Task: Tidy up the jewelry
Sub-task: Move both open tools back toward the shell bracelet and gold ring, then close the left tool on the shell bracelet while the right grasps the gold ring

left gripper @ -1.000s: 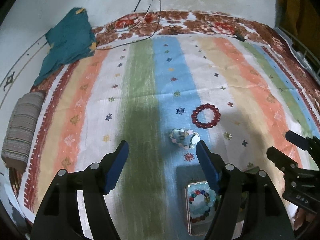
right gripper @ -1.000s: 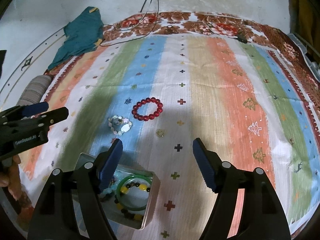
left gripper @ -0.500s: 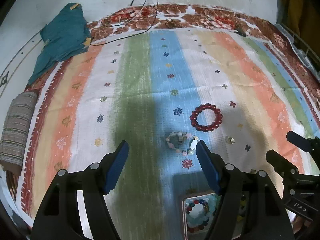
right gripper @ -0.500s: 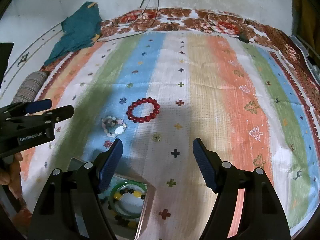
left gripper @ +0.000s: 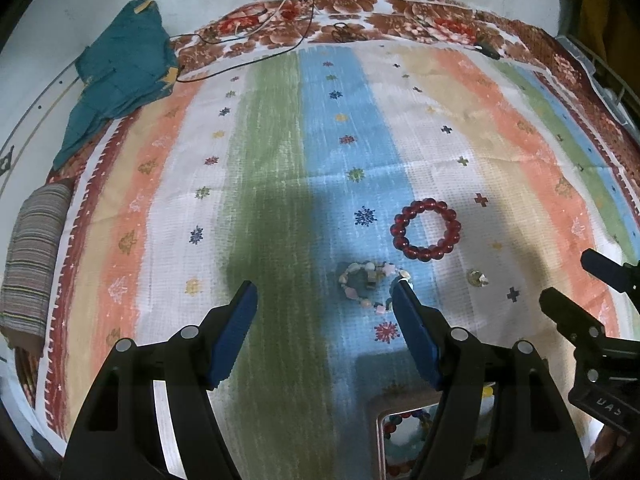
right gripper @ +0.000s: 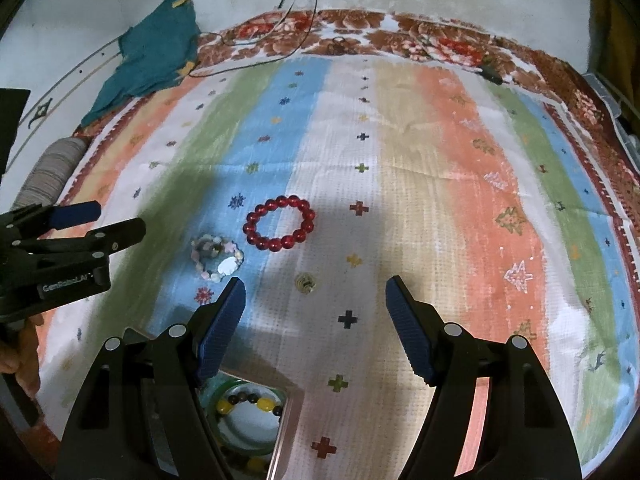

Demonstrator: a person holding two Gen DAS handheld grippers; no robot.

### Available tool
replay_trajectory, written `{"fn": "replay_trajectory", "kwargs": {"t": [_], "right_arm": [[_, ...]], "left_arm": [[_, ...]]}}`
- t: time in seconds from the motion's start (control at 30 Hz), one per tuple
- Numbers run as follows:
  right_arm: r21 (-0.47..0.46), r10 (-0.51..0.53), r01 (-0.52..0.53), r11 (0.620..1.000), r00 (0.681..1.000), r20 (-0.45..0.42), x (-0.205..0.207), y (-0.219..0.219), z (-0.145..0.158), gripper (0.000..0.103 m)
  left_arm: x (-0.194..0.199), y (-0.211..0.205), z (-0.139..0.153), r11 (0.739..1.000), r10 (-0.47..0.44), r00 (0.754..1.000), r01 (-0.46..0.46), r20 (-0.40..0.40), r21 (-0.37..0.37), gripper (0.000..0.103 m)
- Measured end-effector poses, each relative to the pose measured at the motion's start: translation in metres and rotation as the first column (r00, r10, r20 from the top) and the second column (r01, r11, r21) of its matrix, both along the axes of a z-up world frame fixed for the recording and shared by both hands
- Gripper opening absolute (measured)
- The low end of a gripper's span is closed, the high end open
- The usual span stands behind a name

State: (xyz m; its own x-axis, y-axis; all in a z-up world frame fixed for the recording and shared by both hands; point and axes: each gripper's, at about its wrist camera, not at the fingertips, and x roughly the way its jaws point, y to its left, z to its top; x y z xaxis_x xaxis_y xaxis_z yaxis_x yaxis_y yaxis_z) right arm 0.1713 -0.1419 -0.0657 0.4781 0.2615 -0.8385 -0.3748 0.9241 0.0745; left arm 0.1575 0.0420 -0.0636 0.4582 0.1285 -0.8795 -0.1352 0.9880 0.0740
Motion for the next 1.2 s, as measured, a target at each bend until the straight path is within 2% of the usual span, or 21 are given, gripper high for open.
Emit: {"fn": "replay_trajectory", "kwargs": {"t": [0.3,0.57,0.83,1.2], "right_arm": [[-0.025,0.002,-0.003,1.0,1.0,-0.021,0.009,0.003,-0.011,0.072],[-0.023,0.015,-0.016,1.0,0.997,-0.072,0.021,0.01,-0.026,0.072],[-0.043,0.031,-0.036,0.998,0.994,-0.11,0.033,0.016,-0.044,0.072],[-0.072,0.071,-0.083,0.994,0.986,-0.153,0.042,0.026,-0.064,0.072]], "left_arm": [[0.01,-0.003,-0.017,1.0,-0.01,0.999,0.009,-0.048,-0.017,0.071],[0.021,0.008,-0.04,0.993,0.017,0.993,-0.03,-0.115,-0.112,0.071],[0.032,0.014,-0.056,0.99,0.024,0.988,-0.044,-0.156,-0.132,0.071],[0.046,0.006,-0.078,0.993,-0.017,0.978,-0.007,-0.206,-0.115,0.071]]}}
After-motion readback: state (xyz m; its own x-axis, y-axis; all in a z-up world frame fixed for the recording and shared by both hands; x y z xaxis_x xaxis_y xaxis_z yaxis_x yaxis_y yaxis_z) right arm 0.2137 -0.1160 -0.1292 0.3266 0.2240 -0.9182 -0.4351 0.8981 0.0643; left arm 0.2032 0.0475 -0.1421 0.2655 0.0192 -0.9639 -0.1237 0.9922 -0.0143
